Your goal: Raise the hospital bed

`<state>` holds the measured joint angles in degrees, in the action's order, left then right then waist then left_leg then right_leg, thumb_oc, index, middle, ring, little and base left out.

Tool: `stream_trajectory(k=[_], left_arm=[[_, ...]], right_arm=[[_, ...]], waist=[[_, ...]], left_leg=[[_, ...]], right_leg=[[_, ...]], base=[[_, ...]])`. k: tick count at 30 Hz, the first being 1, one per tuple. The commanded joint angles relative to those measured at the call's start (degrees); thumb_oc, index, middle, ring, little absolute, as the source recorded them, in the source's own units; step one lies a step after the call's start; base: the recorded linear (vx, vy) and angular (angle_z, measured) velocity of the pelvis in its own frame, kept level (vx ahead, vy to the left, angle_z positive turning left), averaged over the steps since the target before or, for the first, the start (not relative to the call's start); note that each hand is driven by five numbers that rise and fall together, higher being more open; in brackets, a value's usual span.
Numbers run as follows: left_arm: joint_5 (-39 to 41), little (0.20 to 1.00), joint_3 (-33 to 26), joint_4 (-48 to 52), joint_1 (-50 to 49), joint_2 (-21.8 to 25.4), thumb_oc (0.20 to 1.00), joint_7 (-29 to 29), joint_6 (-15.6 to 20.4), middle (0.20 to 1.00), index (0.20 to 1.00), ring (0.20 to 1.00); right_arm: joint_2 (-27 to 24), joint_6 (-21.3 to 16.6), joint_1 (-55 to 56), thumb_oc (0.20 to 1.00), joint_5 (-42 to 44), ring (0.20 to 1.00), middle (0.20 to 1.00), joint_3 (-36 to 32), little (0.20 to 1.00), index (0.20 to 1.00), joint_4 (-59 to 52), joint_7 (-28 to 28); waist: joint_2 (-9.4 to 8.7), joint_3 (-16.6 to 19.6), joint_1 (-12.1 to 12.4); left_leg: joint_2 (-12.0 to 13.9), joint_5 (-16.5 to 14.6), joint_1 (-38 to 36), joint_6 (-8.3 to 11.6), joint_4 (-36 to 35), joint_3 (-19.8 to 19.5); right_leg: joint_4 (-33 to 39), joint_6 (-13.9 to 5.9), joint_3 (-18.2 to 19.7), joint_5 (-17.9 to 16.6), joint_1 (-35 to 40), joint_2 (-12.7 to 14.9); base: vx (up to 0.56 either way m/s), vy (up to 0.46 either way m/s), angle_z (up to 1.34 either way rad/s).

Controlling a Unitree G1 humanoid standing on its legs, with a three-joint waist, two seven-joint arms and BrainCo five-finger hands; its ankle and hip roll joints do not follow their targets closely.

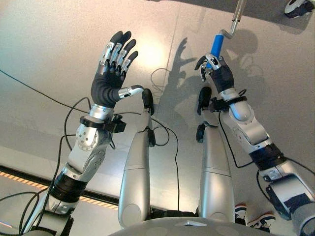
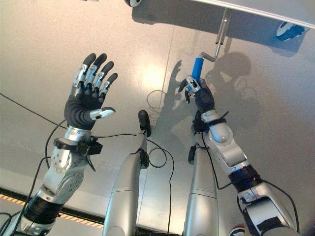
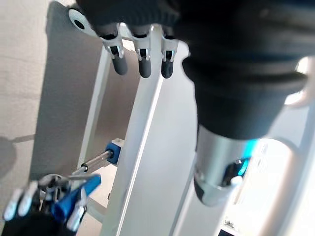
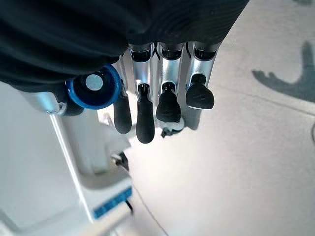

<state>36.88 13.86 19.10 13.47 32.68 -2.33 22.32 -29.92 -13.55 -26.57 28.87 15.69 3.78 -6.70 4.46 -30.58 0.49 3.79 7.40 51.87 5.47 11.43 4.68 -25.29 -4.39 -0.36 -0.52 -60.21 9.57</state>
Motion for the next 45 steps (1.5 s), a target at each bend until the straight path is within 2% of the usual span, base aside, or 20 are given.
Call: stream_trajectory(k=[1, 6, 12, 16, 19, 26, 29, 35, 36, 38, 41, 45], left_arm=[[-0.7, 1.0, -3.6, 6.3, -2.7, 0.9, 1.0, 2.2, 3.4, 1.0, 1.0, 1.0], [-0.3, 1.0, -5.3, 6.9, -3.6, -0.6, 1.0, 2.7, 3.4, 1.0, 1.0, 1.0], [0.2, 1.0, -6.9, 7.3, -3.9, -1.5, 1.0, 2.6, 3.5, 1.0, 1.0, 1.0], [0.4, 1.0, -7.6, 7.6, -4.0, -1.4, 1.0, 2.6, 3.6, 1.0, 1.0, 1.0], [0.8, 1.0, -7.8, 8.2, -4.5, -0.9, 1.0, 2.9, 3.4, 1.0, 1.0, 1.0], [2.3, 1.0, -5.8, 8.9, -4.3, 1.5, 1.0, 3.5, 2.8, 1.0, 1.0, 1.0], [2.7, 1.0, -4.0, 8.6, -2.9, 2.3, 1.0, 3.5, 2.7, 1.0, 1.0, 1.0], [3.1, 1.0, -2.4, 7.9, -1.5, 2.6, 1.0, 3.5, 2.3, 1.0, 1.0, 1.0], [3.1, 1.0, -1.5, 7.8, -1.0, 2.7, 1.0, 3.2, 2.2, 1.0, 1.0, 1.0], [3.2, 1.0, -0.7, 7.4, 0.0, 2.5, 1.0, 3.2, 2.0, 1.0, 1.0, 1.0], [3.2, 1.0, 0.9, 6.6, 1.5, 2.1, 1.0, 3.2, 1.3, 1.0, 1.0, 1.0], [2.3, 1.0, 1.3, 6.3, 2.5, 1.2, 1.0, 2.4, 0.7, 1.0, 1.0, 1.0]], right_arm=[[1.8, -11.8, 0.2, 0.2, 2.3, 0.2, 0.2, -6.2, 0.2, 0.2, -12.0, 0.1], [4.2, -14.1, 3.4, 0.2, 2.1, 0.2, 0.2, -14.5, 0.2, 0.2, -10.6, -5.0], [5.1, -15.3, 4.3, 0.2, -0.2, 0.2, 0.2, -20.7, 0.2, 0.2, -4.6, -11.8], [3.5, -13.9, 5.2, 0.2, -4.8, 0.2, 0.2, -23.7, 0.2, 0.2, 2.6, -17.3], [1.4, -11.9, 5.4, 0.2, -6.2, 0.2, 0.2, -24.0, 0.2, 0.2, 9.8, -18.5], [-5.8, -6.7, 1.8, 0.2, -5.5, 0.2, 0.2, -18.6, 0.2, 0.2, 28.2, -16.2], [-7.8, -3.9, -2.7, 0.2, -3.7, 0.2, 0.2, -13.7, 0.2, 0.2, 40.3, -13.2], [-9.1, -0.7, -9.1, 0.2, -2.5, 0.2, 0.2, -8.7, 0.2, 0.2, 53.1, -9.8], [-9.2, 1.1, -13.0, 0.2, -3.9, 0.2, 0.2, -5.5, 0.2, 0.2, 59.0, -8.5], [-9.4, 3.0, -16.1, 0.2, -4.2, 0.2, 0.2, -3.6, 0.2, 0.2, 64.3, -7.2], [-9.7, 7.1, -22.1, 0.2, -8.6, 0.2, 0.2, 0.5, 0.2, 0.2, 72.5, -5.6], [-8.7, 9.4, -26.1, 0.2, -14.1, 0.2, 0.2, 3.8, 0.2, 0.2, 75.2, -5.5]], waist=[[-0.78, 0.8, -3.8], [-1.33, 0.8, -4.7], [-1.69, 0.8, -5.1], [-1.83, 0.8, -5.2], [-1.94, 0.8, -5.1], [-2.44, 0.8, -4.3], [-2.32, 0.8, -3.7], [-1.96, 0.8, -2.9], [-1.63, 0.8, -2.3], [-1.3, 0.8, -1.8], [-0.18, 0.8, -0.4], [0.76, 0.8, 0.6]], left_leg=[[-2.7, -7.0, -1.7, -2.46, 5.6, 0.4], [-2.6, -6.9, -3.1, -2.11, 4.5, 0.5], [-2.4, -6.9, -4.2, -1.92, 3.6, 0.2], [-2.3, -7.1, -4.3, -1.98, 3.9, 0.0], [-2.2, -7.2, -4.3, -1.88, 3.9, 0.0], [-2.0, -6.8, -4.1, -1.59, 3.3, -0.1], [-1.9, -6.6, -4.0, -1.43, 3.1, -0.3], [-1.9, -6.6, -3.7, -1.42, 3.3, -0.5], [-2.0, -6.5, -3.5, -1.5, 3.3, -0.7], [-2.1, -6.6, -3.1, -1.51, 3.6, -1.0], [-2.3, -6.8, -2.2, -1.77, 4.3, -1.5], [-2.6, -7.2, -0.7, -2.08, 5.3, -1.9]], right_leg=[[9.1, -5.51, 0.4, -4.6, 5.9, -0.7], [10.2, -5.58, 0.3, -4.6, 7.4, -1.0], [10.9, -5.55, 0.2, -4.5, 8.3, -1.2], [10.4, -5.33, 0.1, -3.9, 8.5, -1.4], [10.3, -5.29, 0.1, -3.9, 8.5, -1.5], [10.5, -5.23, -0.3, -4.0, 8.3, -1.6], [10.3, -5.14, -0.7, -3.8, 8.2, -1.6], [10.0, -5.04, -0.9, -3.8, 8.0, -1.5], [9.9, -4.96, -1.1, -3.7, 7.8, -1.5], [9.7, -4.91, -1.4, -3.7, 7.6, -1.4], [9.0, -4.75, -1.5, -3.3, 6.8, -1.3], [7.5, -4.5, -1.5, -2.7, 5.3, -1.3]], base=[[0.0, 0.0, 0.0], [0.0, -0.034, 0.0], [0.01, -0.033, -0.01], [0.0, -0.008, 0.0], [0.0, -0.02, 0.02], [0.0, 0.0, 0.0], [0.0, 0.0, 0.0], [0.0, 0.0, 0.0], [0.0, 0.0, 0.0], [0.0, 0.0, 0.0], [0.0, 0.0, 0.0], [0.0, 0.0, 0.0]])
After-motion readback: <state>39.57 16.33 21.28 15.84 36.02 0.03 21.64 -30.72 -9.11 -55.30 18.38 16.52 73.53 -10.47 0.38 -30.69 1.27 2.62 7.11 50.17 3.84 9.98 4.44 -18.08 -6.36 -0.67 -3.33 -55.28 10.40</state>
